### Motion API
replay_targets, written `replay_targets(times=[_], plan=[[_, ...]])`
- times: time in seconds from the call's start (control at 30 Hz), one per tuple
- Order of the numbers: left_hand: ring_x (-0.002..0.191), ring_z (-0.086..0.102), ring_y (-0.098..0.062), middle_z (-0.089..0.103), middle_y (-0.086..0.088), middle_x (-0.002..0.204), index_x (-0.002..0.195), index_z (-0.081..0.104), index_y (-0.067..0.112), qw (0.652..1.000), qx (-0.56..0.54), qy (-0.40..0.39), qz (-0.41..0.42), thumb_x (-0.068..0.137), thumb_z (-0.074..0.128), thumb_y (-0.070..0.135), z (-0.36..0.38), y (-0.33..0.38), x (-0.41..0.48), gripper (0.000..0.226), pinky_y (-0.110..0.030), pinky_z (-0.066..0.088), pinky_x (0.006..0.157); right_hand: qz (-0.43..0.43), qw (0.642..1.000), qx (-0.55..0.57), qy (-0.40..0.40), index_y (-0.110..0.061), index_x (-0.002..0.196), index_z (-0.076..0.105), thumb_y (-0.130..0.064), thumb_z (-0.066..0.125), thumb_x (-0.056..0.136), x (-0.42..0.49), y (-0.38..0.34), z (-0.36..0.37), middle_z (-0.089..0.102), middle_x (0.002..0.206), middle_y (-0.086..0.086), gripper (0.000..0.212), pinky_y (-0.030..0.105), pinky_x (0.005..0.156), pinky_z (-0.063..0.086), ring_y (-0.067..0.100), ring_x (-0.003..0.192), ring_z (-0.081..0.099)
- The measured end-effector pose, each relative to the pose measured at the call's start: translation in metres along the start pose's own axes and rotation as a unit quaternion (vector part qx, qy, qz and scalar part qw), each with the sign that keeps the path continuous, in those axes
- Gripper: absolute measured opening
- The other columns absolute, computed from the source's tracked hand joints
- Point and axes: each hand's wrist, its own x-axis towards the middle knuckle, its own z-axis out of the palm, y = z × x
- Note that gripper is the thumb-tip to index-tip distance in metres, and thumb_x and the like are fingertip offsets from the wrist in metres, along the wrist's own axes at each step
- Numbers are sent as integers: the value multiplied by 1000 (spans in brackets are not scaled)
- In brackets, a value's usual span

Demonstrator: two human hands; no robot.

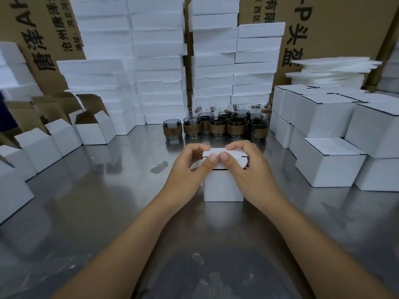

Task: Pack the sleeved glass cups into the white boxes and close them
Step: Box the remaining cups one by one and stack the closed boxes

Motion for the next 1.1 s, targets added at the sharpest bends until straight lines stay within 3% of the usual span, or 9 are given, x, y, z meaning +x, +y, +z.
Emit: replay_targets(times=[0.17,0.23,0.4,0.47,0.53,0.67,0.83,0.97,1.1], plan=[[110,58,-6,63,9,111,101,60,29,1000,-8,-8,-9,60,68,56,-6,-1,2,50,-24,51,90,-29,997,-70,-22,-34,101,53,-73,41,64,1,2,-5,49,107,-18,55,14,75,40,-8,96,47],[112,57,-5,64,12,112,102,61,29,1000,-15,-15,-18,59,69,57,-8,-2,2,52,-25,50,93,-34,996,-80,-33,-32,104,54,-72,40,66,1,2,-7,49,108,-19,57,10,77,38,-10,99,46],[104,58,-2,64,23,103,89,64,43,999,-23,-28,-40,75,55,70,-9,0,3,32,-23,47,92,-1,999,-8,-32,-29,94,60,-47,42,92,1,4,-6,54,108,-21,26,-4,73,31,-22,96,44],[102,58,-2,65,22,103,84,66,43,997,-31,-21,-63,87,53,49,-9,-3,5,14,-28,44,97,31,998,60,-11,-30,86,64,-33,38,99,5,6,-5,57,107,-19,30,-1,76,32,-15,98,49],[103,59,-2,66,23,106,82,67,39,997,-39,-17,-70,92,54,28,-10,-4,7,20,-31,44,98,37,997,72,-15,-33,93,62,-20,39,99,8,7,-4,58,110,-18,27,6,79,36,-7,103,51],[100,60,7,64,24,109,93,65,30,998,-27,-31,-54,92,57,16,-13,-1,6,16,-13,48,86,34,995,88,-31,-42,117,45,-9,44,97,9,12,-4,54,122,-12,39,15,88,37,2,115,48],[99,59,9,61,18,113,113,57,23,998,-28,-32,-41,91,57,16,-13,1,2,22,-7,46,82,4,1000,6,20,-33,122,48,-15,48,95,6,13,-2,50,123,-14,32,11,87,35,-4,111,46],[105,54,11,53,28,116,113,48,42,996,-11,-21,-86,87,59,38,-14,-2,0,29,-17,44,90,-34,993,-96,62,-24,106,57,-31,50,93,-2,11,0,49,111,-11,16,19,80,37,0,100,47],[109,55,2,56,17,119,115,50,40,993,-27,-9,-110,83,61,43,-13,-2,0,34,-26,45,94,-30,985,-168,-1,-25,112,54,-62,54,74,-12,3,1,39,115,-15,53,26,89,38,3,109,43]])
